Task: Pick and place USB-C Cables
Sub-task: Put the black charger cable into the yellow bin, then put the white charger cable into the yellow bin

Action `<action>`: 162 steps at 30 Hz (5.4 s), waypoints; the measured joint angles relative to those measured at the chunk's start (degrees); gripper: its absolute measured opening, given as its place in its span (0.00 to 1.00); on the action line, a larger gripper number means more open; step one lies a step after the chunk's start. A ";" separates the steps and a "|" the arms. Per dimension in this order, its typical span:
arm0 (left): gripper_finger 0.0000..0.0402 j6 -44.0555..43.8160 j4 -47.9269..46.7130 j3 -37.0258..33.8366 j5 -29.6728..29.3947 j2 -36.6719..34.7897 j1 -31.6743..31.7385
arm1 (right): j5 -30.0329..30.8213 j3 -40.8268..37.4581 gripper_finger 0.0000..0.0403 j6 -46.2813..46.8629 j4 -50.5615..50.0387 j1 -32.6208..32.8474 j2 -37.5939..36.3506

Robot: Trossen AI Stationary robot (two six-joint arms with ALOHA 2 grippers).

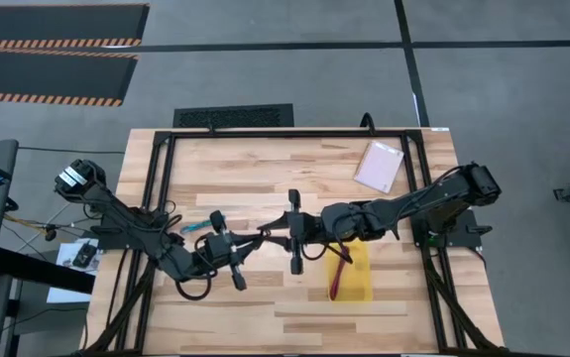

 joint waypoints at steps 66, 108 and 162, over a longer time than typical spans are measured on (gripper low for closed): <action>0.56 -19.23 -18.60 0.00 2.66 -0.02 2.47 | -0.63 5.70 0.01 -17.04 -84.51 24.37 10.67; 0.56 -20.65 -19.19 -0.02 2.04 -0.02 9.05 | -4.81 -12.83 0.02 -27.30 -56.75 21.15 5.57; 0.56 -22.16 -21.33 -0.04 6.95 -0.02 9.01 | -12.24 -5.01 0.56 -4.64 -62.52 14.60 5.62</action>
